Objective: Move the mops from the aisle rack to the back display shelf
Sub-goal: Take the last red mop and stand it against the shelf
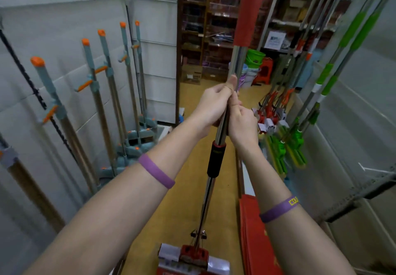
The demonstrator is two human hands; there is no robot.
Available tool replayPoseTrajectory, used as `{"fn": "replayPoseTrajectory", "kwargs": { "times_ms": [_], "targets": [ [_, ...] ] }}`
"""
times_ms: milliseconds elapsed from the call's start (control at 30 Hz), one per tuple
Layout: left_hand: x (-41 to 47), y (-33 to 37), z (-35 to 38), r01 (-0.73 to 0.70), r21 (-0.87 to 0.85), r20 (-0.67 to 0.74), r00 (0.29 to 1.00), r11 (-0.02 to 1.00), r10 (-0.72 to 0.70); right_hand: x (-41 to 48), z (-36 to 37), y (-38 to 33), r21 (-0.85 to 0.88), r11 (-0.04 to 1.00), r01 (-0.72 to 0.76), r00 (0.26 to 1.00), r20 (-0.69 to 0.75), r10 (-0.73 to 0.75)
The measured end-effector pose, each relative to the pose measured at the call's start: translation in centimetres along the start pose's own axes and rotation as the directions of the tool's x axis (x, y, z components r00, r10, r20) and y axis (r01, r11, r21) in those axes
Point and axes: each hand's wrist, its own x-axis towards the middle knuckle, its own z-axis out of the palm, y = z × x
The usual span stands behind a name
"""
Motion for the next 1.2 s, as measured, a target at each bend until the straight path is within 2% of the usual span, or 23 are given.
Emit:
{"fn": "replayPoseTrajectory", "kwargs": {
  "times_ms": [267, 533, 867, 1033, 1200],
  "targets": [
    [15.4, 1.0, -0.3, 0.007, -0.066, 0.038, 0.999, 0.998, -0.005, 15.1, 2.6, 0.9, -0.056, 0.998, -0.023, 0.997, -0.072, 0.019],
    [28.7, 0.0, -0.4, 0.023, -0.062, 0.065, 0.998, 0.998, -0.018, 28.3, 5.9, 4.2, 0.113, 0.992, -0.055, 0.997, -0.054, 0.061],
    [49.4, -2.1, 2.4, 0.057, 0.02, 0.023, 0.998, 0.998, -0.058, 48.9, 9.1, 11.0, 0.172, 0.984, -0.04, 0.999, 0.023, 0.036],
    [58.2, -0.9, 4.1, 0.011, 0.089, -0.013, 1.0, 0.996, -0.01, 58.1, 9.2, 12.2, 0.214, 0.976, -0.03, 0.999, 0.019, 0.027],
    [65.7, 0.2, 4.4, -0.01, 0.084, -0.026, 1.0, 0.996, 0.013, 66.0, 10.1, 12.6, 0.243, 0.969, -0.038, 0.999, 0.018, 0.034]
  ]
}}
